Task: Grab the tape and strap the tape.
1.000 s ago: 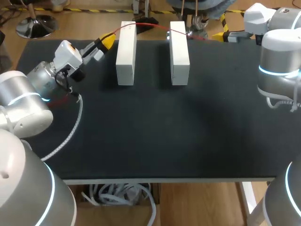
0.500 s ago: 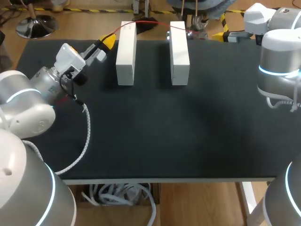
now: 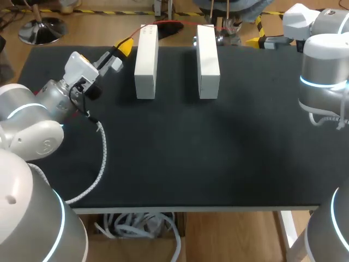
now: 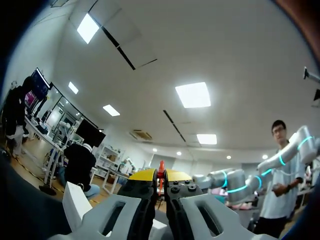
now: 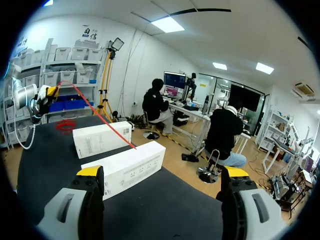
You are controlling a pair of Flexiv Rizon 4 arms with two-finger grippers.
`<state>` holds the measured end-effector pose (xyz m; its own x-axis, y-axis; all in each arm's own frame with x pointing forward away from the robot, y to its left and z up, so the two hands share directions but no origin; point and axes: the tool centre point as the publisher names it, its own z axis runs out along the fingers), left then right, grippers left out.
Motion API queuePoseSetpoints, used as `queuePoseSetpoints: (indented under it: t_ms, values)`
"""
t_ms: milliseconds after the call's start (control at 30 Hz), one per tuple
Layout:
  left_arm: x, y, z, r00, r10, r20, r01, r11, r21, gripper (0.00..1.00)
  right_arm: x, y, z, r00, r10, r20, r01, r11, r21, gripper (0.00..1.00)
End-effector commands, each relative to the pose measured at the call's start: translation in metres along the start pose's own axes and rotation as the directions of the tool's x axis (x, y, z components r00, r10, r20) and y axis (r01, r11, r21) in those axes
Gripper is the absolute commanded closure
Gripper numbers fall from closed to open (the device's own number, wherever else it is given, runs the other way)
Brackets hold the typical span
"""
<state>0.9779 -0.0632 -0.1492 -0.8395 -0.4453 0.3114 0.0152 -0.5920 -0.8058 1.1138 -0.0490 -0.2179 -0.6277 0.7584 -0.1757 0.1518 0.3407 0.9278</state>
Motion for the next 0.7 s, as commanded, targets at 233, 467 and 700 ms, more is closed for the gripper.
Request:
queuePoseSetpoints:
  t_ms: [233,467,700]
  values:
    - [-0.002,-0.003,-0.006,0.993,-0.023,-0.112,0.026,0.999,0.023,1.0,0.0,0.0,0.0,1.0,0.0,-0.001,0.0,1.0,0.0,0.0]
    - [0.005,-0.005,-0.009,0.99,-0.026,-0.14,0.029,0.999,0.022,1.0,0.0,0.0,0.0,1.0,0.0,-0.001,0.0,1.0,0.0,0.0]
    - [0.008,-0.006,-0.009,0.988,-0.028,-0.149,0.033,0.999,0.027,1.0,0.0,0.0,0.0,1.0,0.0,-0.001,0.0,1.0,0.0,0.0]
